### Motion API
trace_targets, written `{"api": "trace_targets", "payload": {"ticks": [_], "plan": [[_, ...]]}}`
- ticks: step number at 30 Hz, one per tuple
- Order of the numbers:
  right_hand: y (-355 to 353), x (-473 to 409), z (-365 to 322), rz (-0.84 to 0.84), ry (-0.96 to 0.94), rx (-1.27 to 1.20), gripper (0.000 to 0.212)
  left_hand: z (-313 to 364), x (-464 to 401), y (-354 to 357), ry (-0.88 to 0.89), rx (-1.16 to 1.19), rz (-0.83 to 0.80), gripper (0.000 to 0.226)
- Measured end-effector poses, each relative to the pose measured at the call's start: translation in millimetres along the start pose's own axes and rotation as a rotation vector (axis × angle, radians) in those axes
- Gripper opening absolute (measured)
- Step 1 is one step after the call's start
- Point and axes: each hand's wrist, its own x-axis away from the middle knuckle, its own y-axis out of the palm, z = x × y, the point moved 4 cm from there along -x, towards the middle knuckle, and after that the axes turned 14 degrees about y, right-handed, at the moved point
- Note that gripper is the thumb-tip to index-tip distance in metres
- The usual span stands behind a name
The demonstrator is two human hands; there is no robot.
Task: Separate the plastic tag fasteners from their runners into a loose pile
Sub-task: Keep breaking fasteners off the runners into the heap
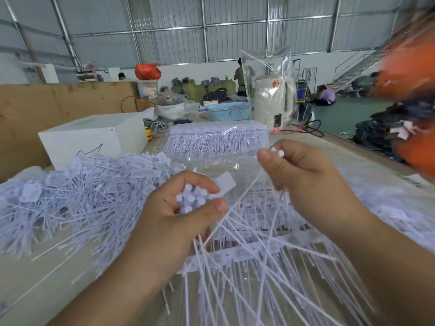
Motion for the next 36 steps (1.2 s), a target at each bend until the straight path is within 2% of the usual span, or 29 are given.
{"api": "trace_targets", "payload": {"ticks": [4,6,8,17,20,22,24,27,30,33,35,36], "plan": [[15,10,1,-0.375,0.007,0.049,0.018,0,2,8,-0.032,-0.049,-0.132,0.023],[26,17,5,-0.505,0.034,0.164,0.029,-1,3,9,-0.054,-0.08,-0.213,0.023],[30,18,8,-0.556,0.086,0.207,0.041,-2,3,8,-0.07,-0.082,-0.259,0.022],[33,19,12,-0.671,0.213,0.202,0.071,-5,5,9,-0.15,-0.035,-0.369,0.032],[36,20,12,-0.692,0.21,0.305,0.083,-2,8,10,-0.216,-0.049,-0.549,0.032],[39,22,13,-0.704,0.196,0.361,0.087,-1,11,9,-0.276,-0.059,-0.675,0.042],[40,23,14,-0.708,0.191,0.371,0.088,-1,13,8,-0.309,-0.1,-0.732,0.051],[42,24,15,-0.696,0.173,0.369,0.088,-1,13,8,-0.331,-0.087,-0.745,0.051],[42,24,14,-0.675,0.141,0.322,0.087,1,10,10,-0.265,-0.048,-0.726,0.034],[35,20,14,-0.654,0.149,0.298,0.084,0,7,12,-0.187,-0.041,-0.617,0.017],[27,15,15,-0.648,0.191,0.347,0.071,-1,5,9,-0.168,-0.038,-0.54,0.019],[23,13,15,-0.659,0.218,0.362,0.056,-2,4,7,-0.174,-0.035,-0.507,0.021]]}}
